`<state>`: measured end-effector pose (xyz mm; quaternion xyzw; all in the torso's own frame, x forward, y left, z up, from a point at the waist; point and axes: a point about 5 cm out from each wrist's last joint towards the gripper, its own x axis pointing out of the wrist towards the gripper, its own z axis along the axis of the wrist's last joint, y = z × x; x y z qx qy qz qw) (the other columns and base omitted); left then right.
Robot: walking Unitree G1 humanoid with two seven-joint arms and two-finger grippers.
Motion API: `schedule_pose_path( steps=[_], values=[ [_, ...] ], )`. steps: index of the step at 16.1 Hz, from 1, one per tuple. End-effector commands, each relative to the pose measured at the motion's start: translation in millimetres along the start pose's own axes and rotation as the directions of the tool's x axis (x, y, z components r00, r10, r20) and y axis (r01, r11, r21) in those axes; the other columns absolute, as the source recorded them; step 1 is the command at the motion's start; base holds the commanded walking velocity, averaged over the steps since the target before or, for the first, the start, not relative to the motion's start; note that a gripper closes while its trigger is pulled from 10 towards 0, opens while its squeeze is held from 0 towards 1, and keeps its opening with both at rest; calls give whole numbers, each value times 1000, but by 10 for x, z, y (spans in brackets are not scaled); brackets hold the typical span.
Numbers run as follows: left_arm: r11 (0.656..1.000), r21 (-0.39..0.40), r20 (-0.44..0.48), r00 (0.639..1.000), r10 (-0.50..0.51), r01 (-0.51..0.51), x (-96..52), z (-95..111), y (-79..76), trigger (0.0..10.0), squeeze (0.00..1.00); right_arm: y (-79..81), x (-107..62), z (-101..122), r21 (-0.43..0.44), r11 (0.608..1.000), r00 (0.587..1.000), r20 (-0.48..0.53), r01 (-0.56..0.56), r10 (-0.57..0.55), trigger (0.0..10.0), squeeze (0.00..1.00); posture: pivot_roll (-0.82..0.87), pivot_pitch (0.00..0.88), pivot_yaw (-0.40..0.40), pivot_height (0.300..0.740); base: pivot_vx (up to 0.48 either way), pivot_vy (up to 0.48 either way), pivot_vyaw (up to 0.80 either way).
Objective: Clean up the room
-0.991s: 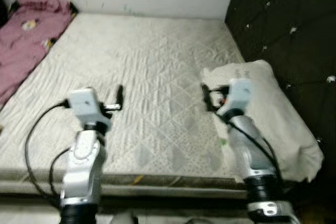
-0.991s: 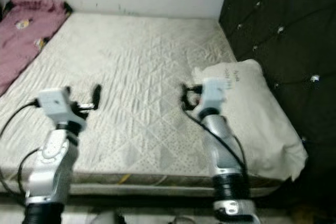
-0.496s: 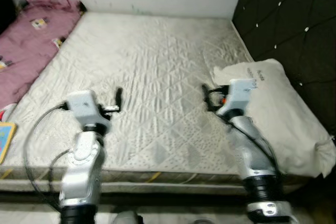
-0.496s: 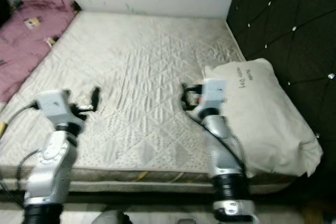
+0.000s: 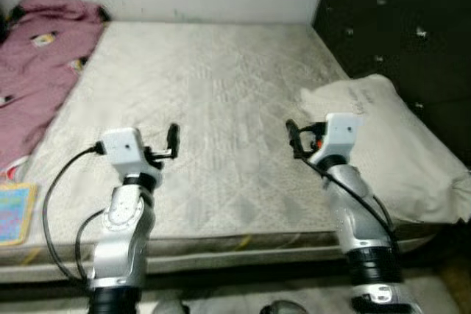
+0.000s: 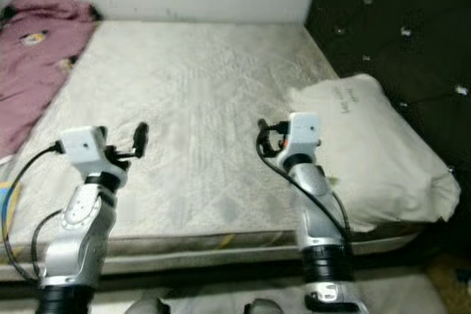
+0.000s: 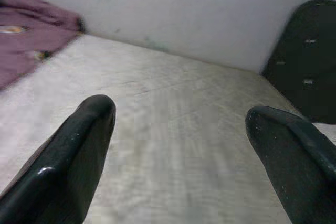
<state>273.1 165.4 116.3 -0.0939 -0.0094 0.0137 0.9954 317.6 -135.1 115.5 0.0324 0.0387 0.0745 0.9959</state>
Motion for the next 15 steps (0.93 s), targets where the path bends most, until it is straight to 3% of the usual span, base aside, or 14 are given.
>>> schedule_pose_path(
  steps=[1, 15],
  values=[
    [1000, -12, 16, 1000, -19, 19, 12, 33, -57, 10000, 0, -79, -2, 29, -12, 1000, 1000, 9, 17, -17, 10000, 0, -69, 0, -13, 740, 0, 476, 0],
    [1000, -27, 20, 1000, -4, 4, 17, 40, -47, 10000, 0, -76, 21, 17, -8, 1000, 1000, 0, 16, -16, 10000, 0, -70, 0, -15, 740, 0, 476, 0]
  ],
)
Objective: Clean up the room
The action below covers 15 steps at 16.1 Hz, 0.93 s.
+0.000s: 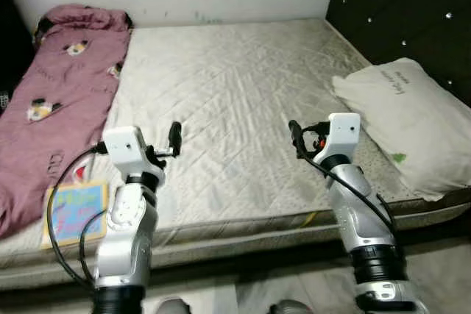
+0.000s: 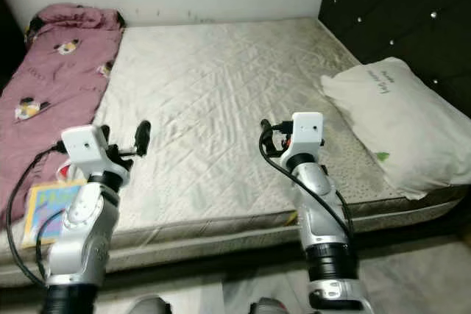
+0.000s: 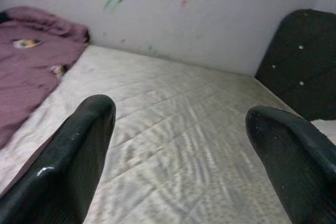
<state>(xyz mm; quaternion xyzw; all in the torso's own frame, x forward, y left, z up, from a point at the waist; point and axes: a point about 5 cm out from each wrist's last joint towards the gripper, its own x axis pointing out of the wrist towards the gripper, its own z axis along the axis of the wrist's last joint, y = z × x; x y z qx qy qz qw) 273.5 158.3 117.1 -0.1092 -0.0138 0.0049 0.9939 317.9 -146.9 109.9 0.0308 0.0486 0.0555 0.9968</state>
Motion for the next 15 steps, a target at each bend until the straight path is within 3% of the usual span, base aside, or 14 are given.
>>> schedule_pose_path(
  steps=[1, 7, 15],
  values=[
    [1000, 4, 14, 1000, 14, -14, 14, 46, 23, 10000, 0, 47, 29, 67, -8, 1000, 1000, 19, -23, 23, 10000, 0, -70, 0, -15, 740, 0, 476, 0],
    [1000, 1, 18, 1000, 18, -18, 19, 54, 27, 10000, 0, 46, 37, 55, -6, 1000, 1000, 11, -24, 24, 10000, 0, -71, 0, -14, 740, 0, 476, 0],
    [1000, 20, 47, 999, -1, 0, 8, 86, 15, 10000, 0, 51, 45, 44, -13, 999, 1000, 2, -29, 29, 10000, 0, -71, 0, -17, 740, 0, 0, 0]
  ],
)
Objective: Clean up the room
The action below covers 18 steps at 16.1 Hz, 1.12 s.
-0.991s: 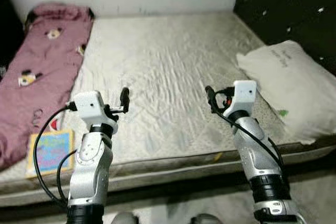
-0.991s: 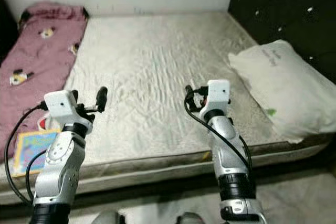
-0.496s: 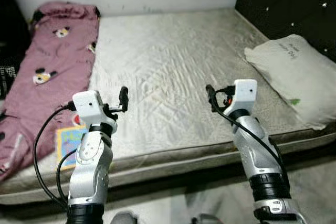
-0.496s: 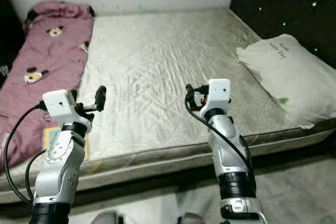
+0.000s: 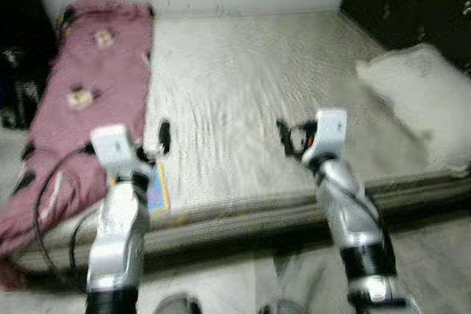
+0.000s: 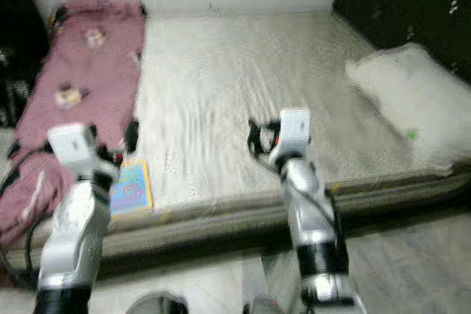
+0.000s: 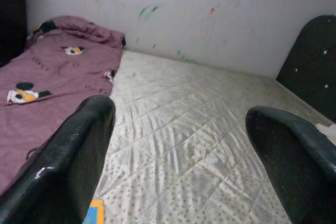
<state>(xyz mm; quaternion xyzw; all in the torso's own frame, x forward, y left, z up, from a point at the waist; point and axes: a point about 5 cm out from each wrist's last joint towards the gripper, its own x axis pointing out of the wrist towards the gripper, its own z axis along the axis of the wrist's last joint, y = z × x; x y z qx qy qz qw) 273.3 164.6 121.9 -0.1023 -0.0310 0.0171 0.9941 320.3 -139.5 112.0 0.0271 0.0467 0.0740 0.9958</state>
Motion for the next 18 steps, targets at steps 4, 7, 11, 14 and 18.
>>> schedule_pose_path(
  steps=[4, 7, 11, 14, 18],
  values=[
    [999, 0, 19, 999, -48, 48, -3, 37, -49, 10000, 0, -17, 16, 24, -9, 1000, 1000, 1, 6, -6, 10000, 0, -71, 0, -17, 740, 63, 0, 0],
    [998, 1, 21, 998, -55, 55, -1, 39, -55, 10000, 0, -19, 16, 23, -9, 1000, 1000, 1, 8, -8, 10000, 0, -71, 0, -17, 740, 294, 0, 0],
    [998, 2, 21, 998, -60, 60, -6, 42, -54, 10000, 0, -14, 13, 21, -8, 1000, 1000, 0, 8, -8, 10000, 0, -70, 0, -15, 740, 347, 0, 0],
    [998, 3, 20, 998, -62, 62, -8, 42, -56, 10000, 0, -13, 15, 20, -8, 1000, 1000, 0, 7, -7, 10000, 0, -70, 0, -15, 740, 358, 0, 0],
    [998, 4, 15, 998, -61, 61, -6, 36, -56, 10000, 0, -14, 19, 20, -8, 1000, 1000, 1, 7, -7, 10000, 0, -69, 0, -15, 740, 329, 0, 0]
  ],
)
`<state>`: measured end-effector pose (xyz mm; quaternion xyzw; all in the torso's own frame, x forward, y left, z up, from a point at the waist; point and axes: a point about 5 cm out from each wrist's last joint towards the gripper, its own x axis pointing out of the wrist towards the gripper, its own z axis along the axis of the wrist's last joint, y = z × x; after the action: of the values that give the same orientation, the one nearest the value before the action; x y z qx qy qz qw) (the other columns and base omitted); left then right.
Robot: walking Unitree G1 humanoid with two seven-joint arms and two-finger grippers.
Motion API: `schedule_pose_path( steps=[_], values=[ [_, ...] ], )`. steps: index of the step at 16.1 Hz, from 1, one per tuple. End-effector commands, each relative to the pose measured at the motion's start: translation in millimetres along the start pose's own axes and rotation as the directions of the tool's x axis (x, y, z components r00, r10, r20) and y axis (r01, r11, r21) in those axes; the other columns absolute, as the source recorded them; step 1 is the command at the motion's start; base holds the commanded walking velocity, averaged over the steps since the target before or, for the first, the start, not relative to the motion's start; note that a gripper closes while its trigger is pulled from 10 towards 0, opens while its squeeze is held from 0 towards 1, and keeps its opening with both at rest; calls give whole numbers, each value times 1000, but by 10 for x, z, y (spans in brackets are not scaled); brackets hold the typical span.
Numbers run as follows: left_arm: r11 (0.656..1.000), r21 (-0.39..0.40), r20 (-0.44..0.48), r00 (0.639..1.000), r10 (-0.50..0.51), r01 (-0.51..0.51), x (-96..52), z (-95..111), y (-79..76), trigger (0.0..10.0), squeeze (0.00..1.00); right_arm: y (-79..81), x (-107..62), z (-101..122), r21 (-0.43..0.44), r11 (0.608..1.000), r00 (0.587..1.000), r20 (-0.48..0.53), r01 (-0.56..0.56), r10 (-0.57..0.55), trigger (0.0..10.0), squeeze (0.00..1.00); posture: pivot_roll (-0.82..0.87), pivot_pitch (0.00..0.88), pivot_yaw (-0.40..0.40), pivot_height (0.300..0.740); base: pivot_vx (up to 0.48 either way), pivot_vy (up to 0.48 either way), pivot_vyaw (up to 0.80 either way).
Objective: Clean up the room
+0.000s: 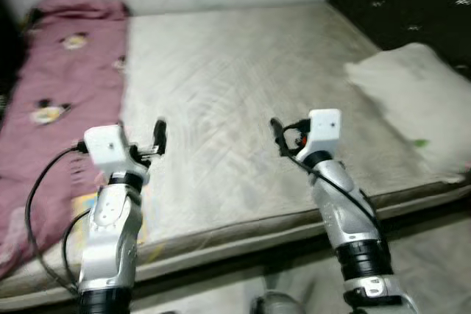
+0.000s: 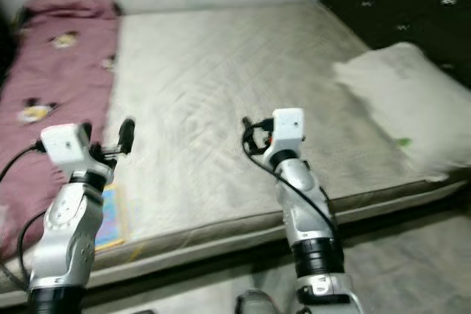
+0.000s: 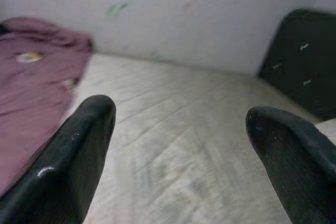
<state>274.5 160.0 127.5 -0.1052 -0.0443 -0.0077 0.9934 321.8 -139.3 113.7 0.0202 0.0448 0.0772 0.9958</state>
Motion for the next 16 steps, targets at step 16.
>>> schedule_pose_path(
  steps=[16],
  values=[
    [999, -31, -31, 999, 31, -32, -7, -39, 7, 10000, 0, -17, 13, -20, 5, 1000, 1000, -18, 8, -8, 10000, 0, -68, 0, -17, 740, 35, 270, -82]
  ],
)
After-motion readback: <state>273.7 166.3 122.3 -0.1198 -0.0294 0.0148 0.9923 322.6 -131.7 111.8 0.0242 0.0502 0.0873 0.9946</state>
